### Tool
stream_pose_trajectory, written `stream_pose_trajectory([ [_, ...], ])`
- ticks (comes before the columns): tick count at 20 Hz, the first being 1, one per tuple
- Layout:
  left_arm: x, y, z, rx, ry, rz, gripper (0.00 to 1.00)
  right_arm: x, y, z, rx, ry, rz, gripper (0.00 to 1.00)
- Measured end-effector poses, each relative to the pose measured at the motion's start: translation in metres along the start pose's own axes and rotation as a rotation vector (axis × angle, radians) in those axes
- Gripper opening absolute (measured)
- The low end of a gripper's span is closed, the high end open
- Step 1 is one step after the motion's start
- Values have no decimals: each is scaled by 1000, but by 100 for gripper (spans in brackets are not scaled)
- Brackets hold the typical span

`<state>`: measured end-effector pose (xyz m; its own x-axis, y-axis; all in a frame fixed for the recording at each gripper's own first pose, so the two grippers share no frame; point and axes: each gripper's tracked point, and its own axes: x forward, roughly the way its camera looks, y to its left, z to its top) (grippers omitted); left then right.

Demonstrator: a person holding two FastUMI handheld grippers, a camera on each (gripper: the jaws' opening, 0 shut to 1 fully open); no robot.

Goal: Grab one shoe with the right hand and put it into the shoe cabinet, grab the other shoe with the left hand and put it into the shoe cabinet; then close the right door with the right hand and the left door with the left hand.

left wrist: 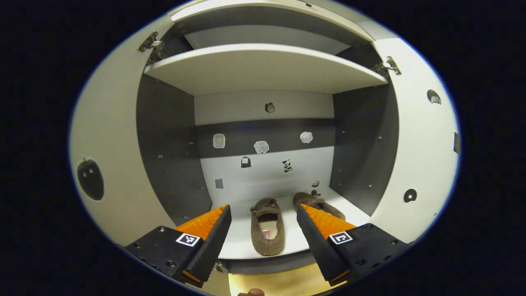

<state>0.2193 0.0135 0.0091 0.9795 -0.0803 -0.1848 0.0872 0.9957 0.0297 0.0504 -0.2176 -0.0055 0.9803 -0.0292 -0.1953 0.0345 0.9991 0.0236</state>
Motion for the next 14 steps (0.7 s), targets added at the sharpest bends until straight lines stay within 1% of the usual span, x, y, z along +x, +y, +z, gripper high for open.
stream_pose_trajectory([
  [2, -24, -9, 3, 2, -32, -7, 98, 1, 3, 1, -8, -2, 18, 93],
  [6, -53, -18, 11, -11, -72, -26, 98, 3, 12, -1, -1, -2, 63, 93],
  [7, -59, -19, 10, -12, -72, -26, 100, 3, 16, -1, 8, 1, 81, 93],
  [8, -63, -20, 9, -11, -72, -25, 98, 4, 21, -2, 16, 4, 100, 87],
  [9, -68, -20, 10, -8, -74, -22, 98, 4, 26, -2, 23, 6, 123, 93],
  [10, -72, -20, 9, -5, -73, -17, 98, 6, 34, -4, 29, 10, 148, 93],
  [11, -77, -20, 8, -4, -70, -13, 100, 6, 41, -5, 34, 12, 174, 93],
  [12, -80, -20, 7, -5, -68, -10, 98, 9, 50, -7, 40, 19, 201, 93],
  [13, -84, -19, 7, -6, -68, -6, 98, 12, 53, -8, 43, 21, 212, 92],
  [14, -87, -17, 5, -4, -68, 1, 98, 15, 58, -8, 43, 22, 226, 83],
])
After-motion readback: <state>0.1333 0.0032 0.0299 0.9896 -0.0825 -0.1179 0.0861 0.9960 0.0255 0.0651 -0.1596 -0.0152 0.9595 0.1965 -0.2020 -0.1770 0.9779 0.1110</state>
